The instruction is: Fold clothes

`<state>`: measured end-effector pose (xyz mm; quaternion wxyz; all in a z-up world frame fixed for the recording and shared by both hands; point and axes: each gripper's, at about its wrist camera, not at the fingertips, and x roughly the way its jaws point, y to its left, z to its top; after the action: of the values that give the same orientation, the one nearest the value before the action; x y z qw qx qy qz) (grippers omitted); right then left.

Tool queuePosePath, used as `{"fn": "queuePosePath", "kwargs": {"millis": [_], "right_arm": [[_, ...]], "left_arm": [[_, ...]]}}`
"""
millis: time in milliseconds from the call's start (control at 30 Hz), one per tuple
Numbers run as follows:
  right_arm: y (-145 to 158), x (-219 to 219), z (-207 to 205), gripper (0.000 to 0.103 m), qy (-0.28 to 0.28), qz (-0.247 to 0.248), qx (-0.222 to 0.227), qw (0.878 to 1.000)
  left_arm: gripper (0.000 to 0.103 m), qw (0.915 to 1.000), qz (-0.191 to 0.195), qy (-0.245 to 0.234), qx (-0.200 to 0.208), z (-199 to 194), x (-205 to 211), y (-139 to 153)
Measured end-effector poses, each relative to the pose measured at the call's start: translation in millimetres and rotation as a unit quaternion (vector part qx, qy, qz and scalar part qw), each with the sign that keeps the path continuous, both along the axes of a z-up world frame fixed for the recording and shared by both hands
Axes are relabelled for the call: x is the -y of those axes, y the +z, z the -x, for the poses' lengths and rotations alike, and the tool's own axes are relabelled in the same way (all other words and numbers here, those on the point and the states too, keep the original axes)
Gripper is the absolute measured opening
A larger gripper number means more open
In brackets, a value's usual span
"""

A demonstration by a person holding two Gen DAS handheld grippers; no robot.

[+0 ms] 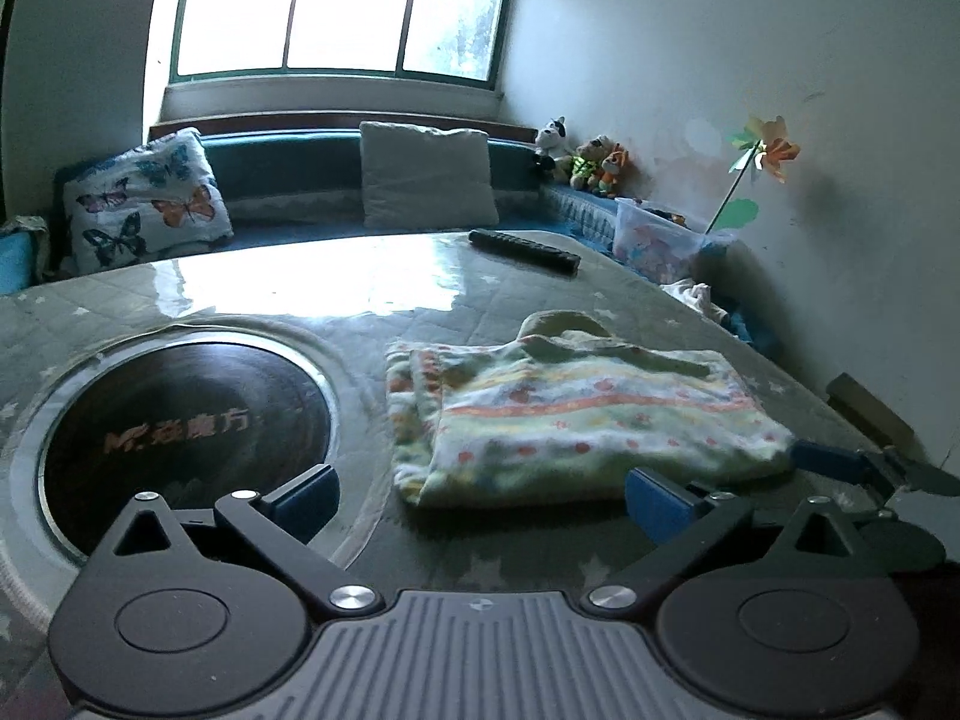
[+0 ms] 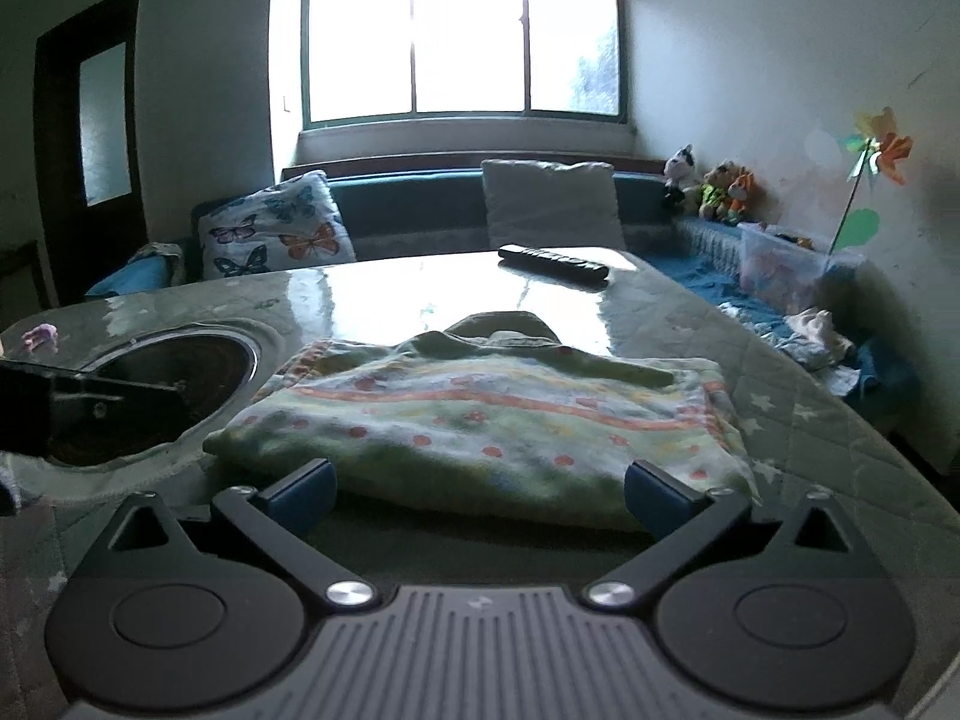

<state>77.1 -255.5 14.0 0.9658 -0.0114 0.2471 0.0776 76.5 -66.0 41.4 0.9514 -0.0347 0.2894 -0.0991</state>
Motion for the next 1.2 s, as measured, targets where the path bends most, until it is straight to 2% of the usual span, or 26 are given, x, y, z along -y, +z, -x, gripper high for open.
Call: {"fn": "queuePosePath", "kwargs": {"millis": [333,1200], "right_arm": [[-8.8,-8.4,22.8,0.103,-0.018,-0.004,-0.001,1.000],[-20.3,-4.6,46.3,0.103,-0.058,0.001,-0.020,0.998]], "left_arm": [[0.103,0.9995,-0.029,0.010,0.003,28.7,0.2,-15.0],[0.103,0.9993,-0.032,0.007,-0.016,55.8,4.2,-30.5]]}}
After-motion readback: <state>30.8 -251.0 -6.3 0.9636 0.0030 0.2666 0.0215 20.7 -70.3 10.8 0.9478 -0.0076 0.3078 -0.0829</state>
